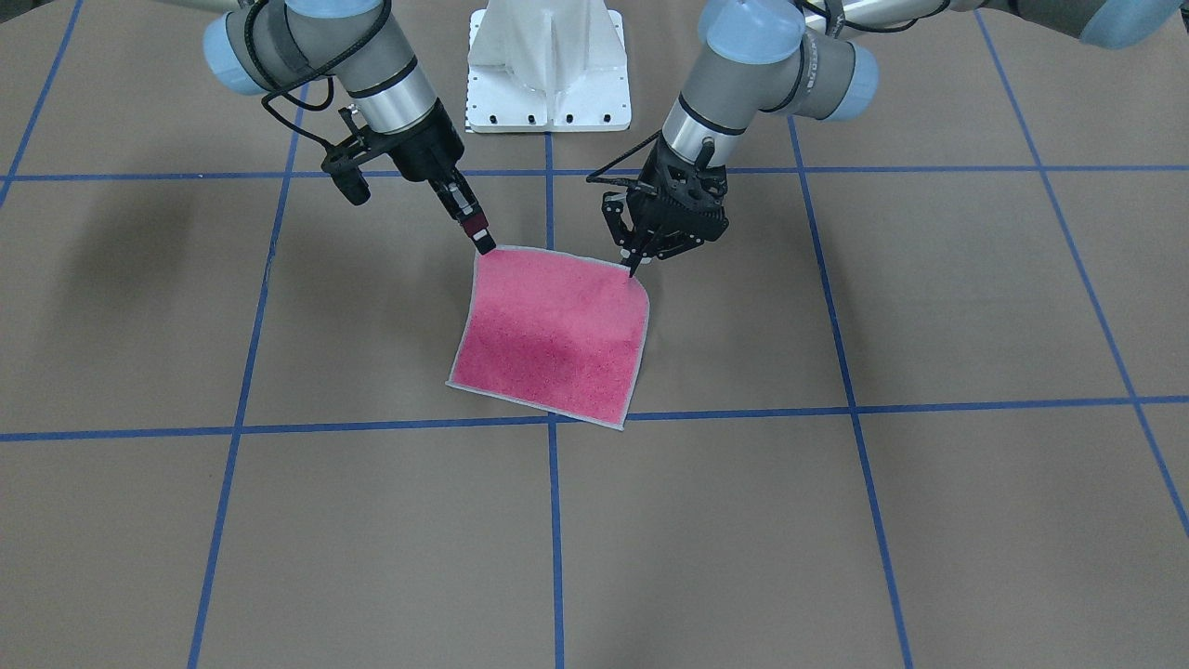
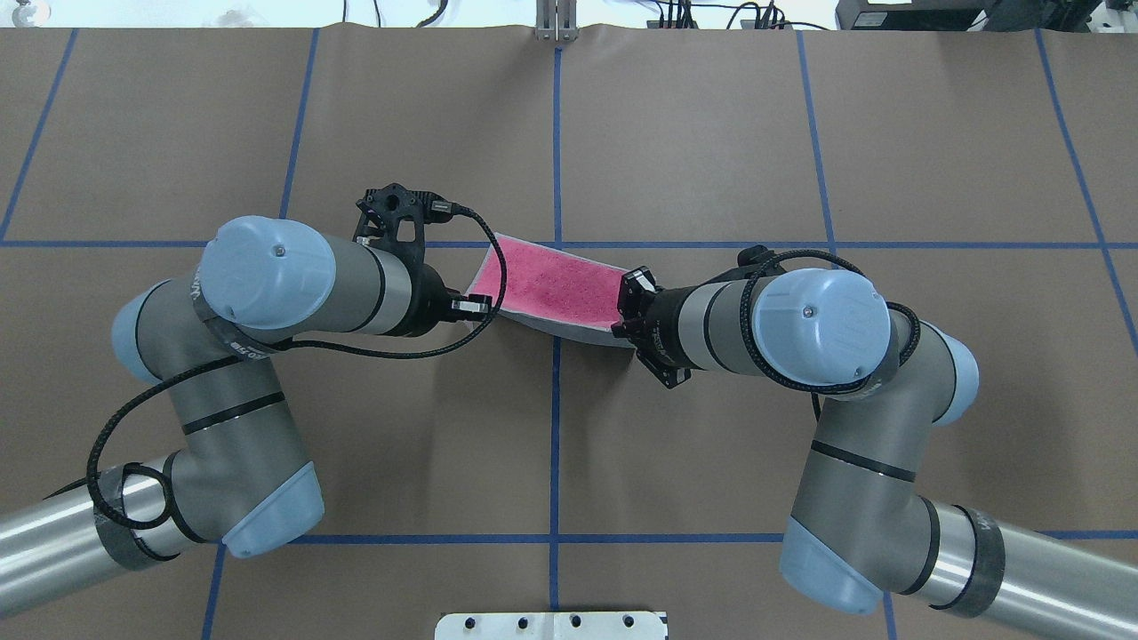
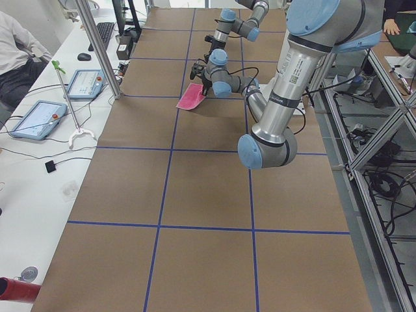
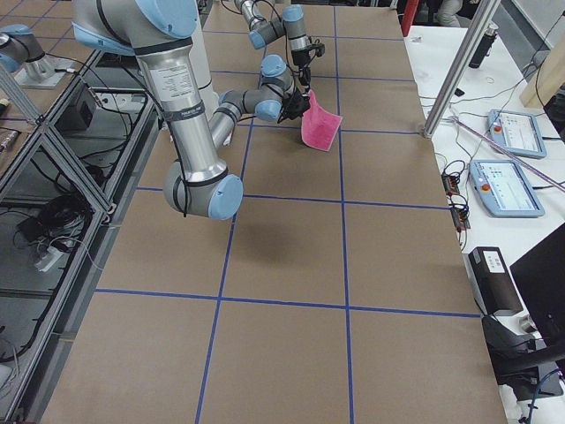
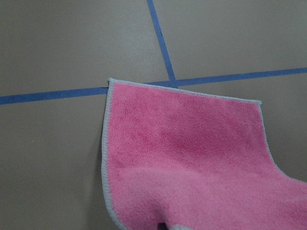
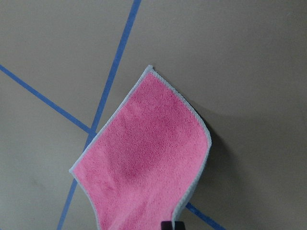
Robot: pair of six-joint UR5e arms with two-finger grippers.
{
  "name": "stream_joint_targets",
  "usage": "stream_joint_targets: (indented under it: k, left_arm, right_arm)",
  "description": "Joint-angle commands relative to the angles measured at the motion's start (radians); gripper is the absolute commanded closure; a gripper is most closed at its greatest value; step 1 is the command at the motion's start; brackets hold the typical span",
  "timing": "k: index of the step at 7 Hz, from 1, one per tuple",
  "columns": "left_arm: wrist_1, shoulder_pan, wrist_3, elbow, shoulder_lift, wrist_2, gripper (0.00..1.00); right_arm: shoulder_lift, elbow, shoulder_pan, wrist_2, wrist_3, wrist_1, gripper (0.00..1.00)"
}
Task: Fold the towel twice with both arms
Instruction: 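Lower the towel and bring both grippers together over the table, then fold the towel over with the left gripper toward the right gripper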
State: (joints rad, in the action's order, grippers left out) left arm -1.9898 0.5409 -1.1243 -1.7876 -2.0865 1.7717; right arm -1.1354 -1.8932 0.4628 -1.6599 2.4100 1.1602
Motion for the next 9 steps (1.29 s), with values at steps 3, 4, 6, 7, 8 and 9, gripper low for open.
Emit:
stream_joint_targets:
  k: [3,4,6,7,8,9]
  left_arm:
    - [0.063,0.027,0.008,0.157,-0.156,-0.002,1.00]
    - [0.059,0.037,0.011,0.210,-0.188,-0.002,1.00]
    - [0.055,0.047,0.012,0.257,-0.201,-0.001,1.00]
    - [0.054,0.050,0.012,0.273,-0.201,-0.002,1.00]
    - [0.045,0.053,0.012,0.290,-0.207,-0.021,1.00]
    - [0.039,0.051,0.012,0.318,-0.228,-0.028,1.00]
  right_arm:
    - [0.003,0.045,0.022,0.005,-0.003,-0.002,1.00]
    - [0.003,0.046,0.022,0.005,-0.008,-0.001,1.00]
    - [0.005,0.072,0.031,0.006,-0.009,-0.002,1.00]
    - [0.008,0.085,0.031,0.021,-0.009,-0.010,1.00]
    - [0.008,0.091,0.036,0.029,-0.011,-0.016,1.00]
    - [0.019,0.106,0.040,0.032,-0.012,-0.016,1.00]
